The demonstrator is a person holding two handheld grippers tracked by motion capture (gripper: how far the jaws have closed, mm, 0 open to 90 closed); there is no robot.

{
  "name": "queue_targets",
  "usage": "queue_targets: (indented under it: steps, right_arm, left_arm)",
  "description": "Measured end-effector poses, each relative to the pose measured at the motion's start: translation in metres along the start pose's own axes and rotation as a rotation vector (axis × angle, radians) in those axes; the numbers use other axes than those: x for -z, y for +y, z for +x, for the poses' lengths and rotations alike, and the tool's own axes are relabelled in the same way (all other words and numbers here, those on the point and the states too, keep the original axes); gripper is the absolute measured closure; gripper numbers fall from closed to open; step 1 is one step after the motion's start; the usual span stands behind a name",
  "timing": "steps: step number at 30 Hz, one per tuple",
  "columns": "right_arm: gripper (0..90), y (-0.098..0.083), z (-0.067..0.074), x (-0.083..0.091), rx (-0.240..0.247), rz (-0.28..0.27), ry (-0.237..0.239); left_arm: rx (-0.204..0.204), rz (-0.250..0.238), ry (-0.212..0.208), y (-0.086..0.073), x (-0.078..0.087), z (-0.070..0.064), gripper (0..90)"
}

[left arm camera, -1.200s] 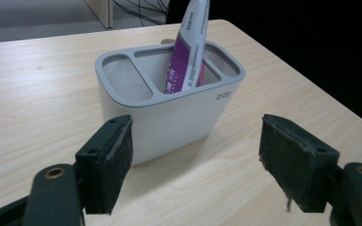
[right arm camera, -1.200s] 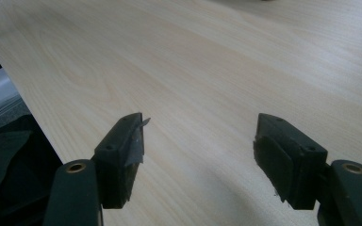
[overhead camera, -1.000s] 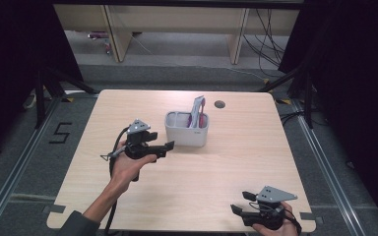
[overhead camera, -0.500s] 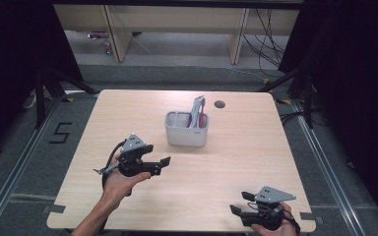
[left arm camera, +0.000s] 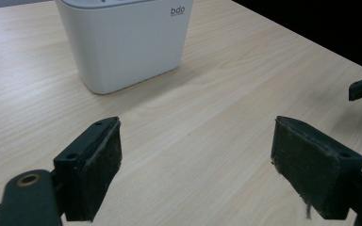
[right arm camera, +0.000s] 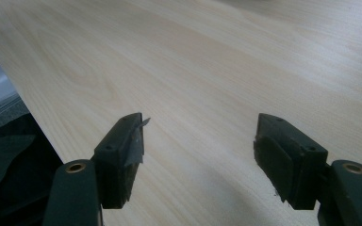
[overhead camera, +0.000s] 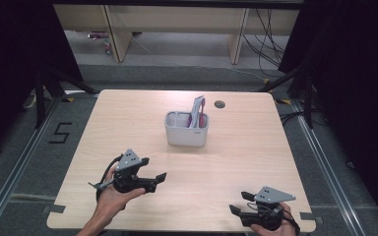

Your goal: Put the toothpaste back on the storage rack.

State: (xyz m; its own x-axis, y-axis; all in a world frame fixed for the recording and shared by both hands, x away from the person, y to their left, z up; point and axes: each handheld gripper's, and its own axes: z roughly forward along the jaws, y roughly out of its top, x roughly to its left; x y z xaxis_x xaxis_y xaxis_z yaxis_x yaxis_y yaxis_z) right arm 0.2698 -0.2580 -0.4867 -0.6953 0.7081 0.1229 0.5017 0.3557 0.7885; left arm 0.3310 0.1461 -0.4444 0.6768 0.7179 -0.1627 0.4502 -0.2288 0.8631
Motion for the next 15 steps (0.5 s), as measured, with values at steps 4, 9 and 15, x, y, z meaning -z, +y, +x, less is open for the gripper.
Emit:
queue_targets:
  steps: [4,9,15]
  right_arm:
    - [33.9,0.0,0.0,0.0,-0.001,0.0,0.0]
    - [32.3,0.0,0.0,0.0,-0.006,-0.003,0.0]
    - [30.7,0.0,-0.001,0.0,-0.006,-0.019,-0.01]
  left_arm:
    - [-0.01,-0.005,0.0,-0.006,0.003,-0.002,15.9]
    - [-0.021,0.002,-0.008,-0.015,0.007,-0.007,15.7]
    - [-0.034,0.013,-0.017,-0.024,0.011,-0.014,15.5]
